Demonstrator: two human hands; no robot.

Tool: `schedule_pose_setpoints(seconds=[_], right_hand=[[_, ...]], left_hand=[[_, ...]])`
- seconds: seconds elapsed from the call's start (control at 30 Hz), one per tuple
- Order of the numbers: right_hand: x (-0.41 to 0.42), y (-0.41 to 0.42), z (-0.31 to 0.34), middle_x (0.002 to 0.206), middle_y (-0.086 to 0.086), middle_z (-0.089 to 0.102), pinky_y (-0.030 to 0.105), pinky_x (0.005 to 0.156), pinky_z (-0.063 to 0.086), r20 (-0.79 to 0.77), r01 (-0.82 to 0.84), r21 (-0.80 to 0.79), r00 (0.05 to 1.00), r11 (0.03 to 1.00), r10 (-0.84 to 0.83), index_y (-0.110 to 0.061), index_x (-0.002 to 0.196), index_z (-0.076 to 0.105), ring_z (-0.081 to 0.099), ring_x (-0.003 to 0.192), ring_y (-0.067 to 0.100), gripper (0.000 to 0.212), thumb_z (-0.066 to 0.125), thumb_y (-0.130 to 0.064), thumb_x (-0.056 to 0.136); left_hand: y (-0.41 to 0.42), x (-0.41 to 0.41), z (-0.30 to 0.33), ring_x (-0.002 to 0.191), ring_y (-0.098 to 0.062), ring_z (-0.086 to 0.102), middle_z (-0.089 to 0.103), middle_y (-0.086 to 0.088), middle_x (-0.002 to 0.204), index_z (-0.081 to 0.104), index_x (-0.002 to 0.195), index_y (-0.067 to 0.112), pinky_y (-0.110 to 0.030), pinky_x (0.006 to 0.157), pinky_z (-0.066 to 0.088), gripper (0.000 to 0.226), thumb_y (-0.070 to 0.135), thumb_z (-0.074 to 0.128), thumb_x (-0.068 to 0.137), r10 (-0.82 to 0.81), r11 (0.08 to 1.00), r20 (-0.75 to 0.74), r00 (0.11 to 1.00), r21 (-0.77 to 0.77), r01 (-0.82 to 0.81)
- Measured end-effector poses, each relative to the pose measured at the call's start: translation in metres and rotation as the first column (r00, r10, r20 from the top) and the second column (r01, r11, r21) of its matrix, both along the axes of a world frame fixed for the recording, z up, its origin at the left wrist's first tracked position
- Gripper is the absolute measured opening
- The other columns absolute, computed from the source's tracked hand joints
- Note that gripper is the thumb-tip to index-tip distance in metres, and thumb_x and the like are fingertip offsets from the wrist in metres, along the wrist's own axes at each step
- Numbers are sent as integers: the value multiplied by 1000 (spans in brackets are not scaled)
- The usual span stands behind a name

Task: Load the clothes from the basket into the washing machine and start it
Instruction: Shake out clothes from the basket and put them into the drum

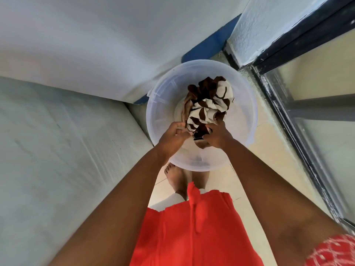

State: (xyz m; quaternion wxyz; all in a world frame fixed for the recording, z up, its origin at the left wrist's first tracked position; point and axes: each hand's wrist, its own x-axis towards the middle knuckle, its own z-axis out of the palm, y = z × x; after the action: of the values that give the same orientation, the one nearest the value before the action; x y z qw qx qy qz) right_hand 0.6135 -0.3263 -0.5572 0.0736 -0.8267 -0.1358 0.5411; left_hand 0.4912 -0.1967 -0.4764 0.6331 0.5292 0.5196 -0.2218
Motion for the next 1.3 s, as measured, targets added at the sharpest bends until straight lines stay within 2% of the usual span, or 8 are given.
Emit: schedule_pose_setpoints(seconds=[0.17, 0.5, 0.63, 0.77, 0.87, 1.0, 1.17, 1.3], right_hand=[[-7, 9, 2, 140, 8, 41, 37, 100, 46, 14, 24, 47, 1000, 999, -25, -5, 137, 46, 49, 125, 30, 68, 73, -26, 78], [6, 20, -3, 154, 19, 22, 40, 110, 38, 53, -104, -6, 993, 995, 105, -12, 142, 47, 41, 134, 35, 52, 60, -28, 94], [-5, 21, -13, 143, 11, 43, 36, 102, 42, 2, 96, 27, 995, 995, -96, -9, 145, 37, 48, 127, 29, 78, 76, -27, 80], [-29, 19, 15, 111, 7, 70, 39, 97, 52, -83, 286, 131, 957, 949, -277, -9, 115, 64, 65, 103, 24, 48, 84, -15, 72], [-46, 16, 60, 93, 7, 76, 39, 93, 55, -109, 332, 237, 943, 913, -315, -9, 90, 75, 71, 90, 21, 22, 84, -9, 71], [-65, 10, 154, 82, 9, 75, 28, 82, 56, -146, 394, 310, 919, 865, -366, -1, 83, 77, 67, 73, 12, 9, 81, -2, 76], [-66, 14, 276, 75, -4, 74, 18, 71, 54, -319, 540, 366, 838, 758, -443, -11, 82, 76, 68, 69, 2, 11, 82, -4, 75], [-50, 25, 369, 83, 1, 77, 32, 87, 55, -379, 561, 442, 824, 700, -422, -19, 73, 78, 72, 89, 17, 9, 84, -12, 73]], left_hand=[[-2, -9, 7, 117, -18, 56, 62, 1, 120, 50, 128, 29, -36, 102, 46, 34, 27, 62, 96, -10, 1000, 8, 1000, -11, 10], [-6, -14, 21, 112, -14, 58, 63, 4, 119, 52, 128, 31, -33, 98, 48, 33, 30, 62, 96, -7, 1000, 61, 998, 0, 7], [-2, -26, 13, 109, -11, 59, 64, 9, 112, 54, 124, 32, -32, 97, 46, 28, 25, 61, 97, 67, 997, 48, 997, 23, -68], [-6, -46, 36, 110, -14, 59, 63, 3, 116, 56, 127, 28, -28, 88, 49, 29, 23, 59, 98, 92, 995, 8, 996, 40, -92], [-11, -54, 68, 98, -8, 60, 63, 1, 114, 55, 127, 26, -19, 70, 49, 29, 20, 58, 99, 86, 994, -7, 996, 63, -86], [-20, -59, 128, 84, -1, 57, 58, 8, 105, 48, 127, 27, -7, 57, 47, 36, 14, 61, 97, 7, 997, 11, 1000, 71, -7], [-25, -57, 211, 98, -1, 52, 50, 8, 122, 35, 136, 33, -10, 70, 47, 67, 9, 74, 86, -106, 987, 112, 988, 133, 90], [-26, -52, 279, 125, -9, 48, 45, 8, 139, 25, 151, 29, -16, 95, 47, 99, 14, 85, 74, -156, 959, 214, 964, 267, 96]])
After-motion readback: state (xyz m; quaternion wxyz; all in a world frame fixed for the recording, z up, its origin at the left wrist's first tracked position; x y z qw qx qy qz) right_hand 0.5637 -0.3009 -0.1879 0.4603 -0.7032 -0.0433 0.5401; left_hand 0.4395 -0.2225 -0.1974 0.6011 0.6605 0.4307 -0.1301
